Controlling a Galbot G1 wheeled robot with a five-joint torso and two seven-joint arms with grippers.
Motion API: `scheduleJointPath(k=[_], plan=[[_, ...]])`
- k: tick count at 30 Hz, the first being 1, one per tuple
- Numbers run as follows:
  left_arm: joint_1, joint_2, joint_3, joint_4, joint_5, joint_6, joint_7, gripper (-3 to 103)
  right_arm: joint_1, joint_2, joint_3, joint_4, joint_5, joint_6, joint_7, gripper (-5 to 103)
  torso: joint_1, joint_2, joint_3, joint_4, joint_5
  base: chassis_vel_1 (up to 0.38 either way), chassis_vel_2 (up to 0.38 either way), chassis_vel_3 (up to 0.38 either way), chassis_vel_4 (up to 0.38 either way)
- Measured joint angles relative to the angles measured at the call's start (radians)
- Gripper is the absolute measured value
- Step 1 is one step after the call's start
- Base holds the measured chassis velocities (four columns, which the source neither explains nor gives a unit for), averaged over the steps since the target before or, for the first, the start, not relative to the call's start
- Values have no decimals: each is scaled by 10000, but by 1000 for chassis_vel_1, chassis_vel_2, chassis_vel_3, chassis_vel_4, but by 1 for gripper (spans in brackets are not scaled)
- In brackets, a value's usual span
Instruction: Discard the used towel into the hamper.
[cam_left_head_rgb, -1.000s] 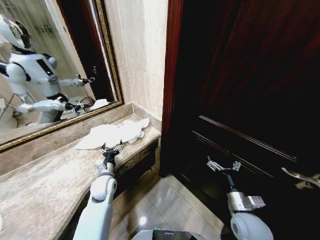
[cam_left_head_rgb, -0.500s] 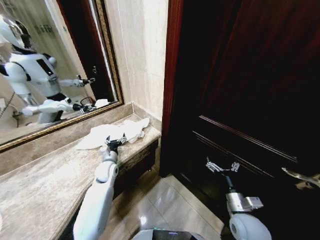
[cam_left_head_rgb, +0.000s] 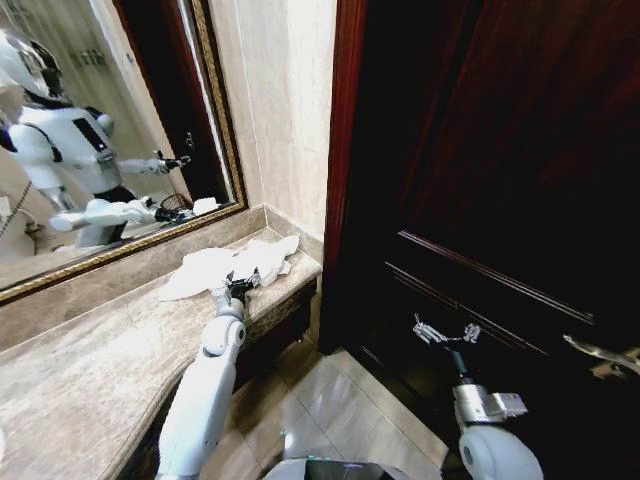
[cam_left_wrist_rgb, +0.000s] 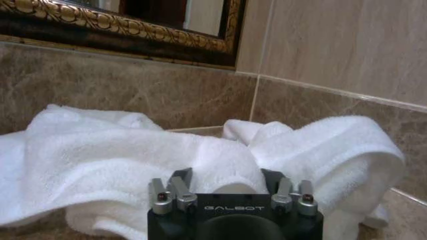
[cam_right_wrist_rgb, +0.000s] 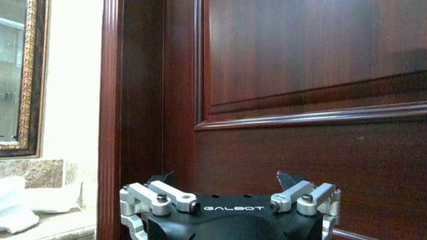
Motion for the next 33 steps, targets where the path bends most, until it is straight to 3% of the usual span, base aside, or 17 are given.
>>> scheduleJointPath(k=[5, 8, 10, 14, 17, 25, 33], plan=[[83, -89, -40, 8, 32, -189, 93, 48, -3, 46, -20, -44, 3, 41, 47, 100, 0, 0, 0, 0, -2, 0, 0, 0, 0], [102, -125, -40, -13, 50, -247, 117, 43, 0, 46, -21, -46, 9, 47, 61, 100, 0, 0, 0, 0, -2, 0, 0, 0, 0], [125, -132, -44, -62, 59, -288, 141, 32, 3, 49, -25, -42, 13, 47, 65, 100, 0, 0, 0, 0, -2, 0, 0, 0, 0], [150, -134, -81, -113, 60, -322, 158, 22, 0, 52, -30, -35, 14, 49, 65, 100, 0, 0, 0, 0, -2, 0, 0, 0, 0], [189, -134, -133, -127, 60, -383, 181, 7, 0, 56, -34, -21, 14, 50, 65, 100, 0, 0, 0, 0, -1, 0, 0, 0, 0], [296, -197, -214, -288, 34, -520, 228, 3, -11, 92, -50, -5, 6, 63, 58, 100, 0, 0, 0, 0, -1, 0, 0, 0, 0], [1130, -654, -434, -1678, -350, -985, 421, 3, -14, 131, -157, -14, -85, 113, 21, 100, 0, 0, 1, 0, -1, 0, 0, 0, 0]])
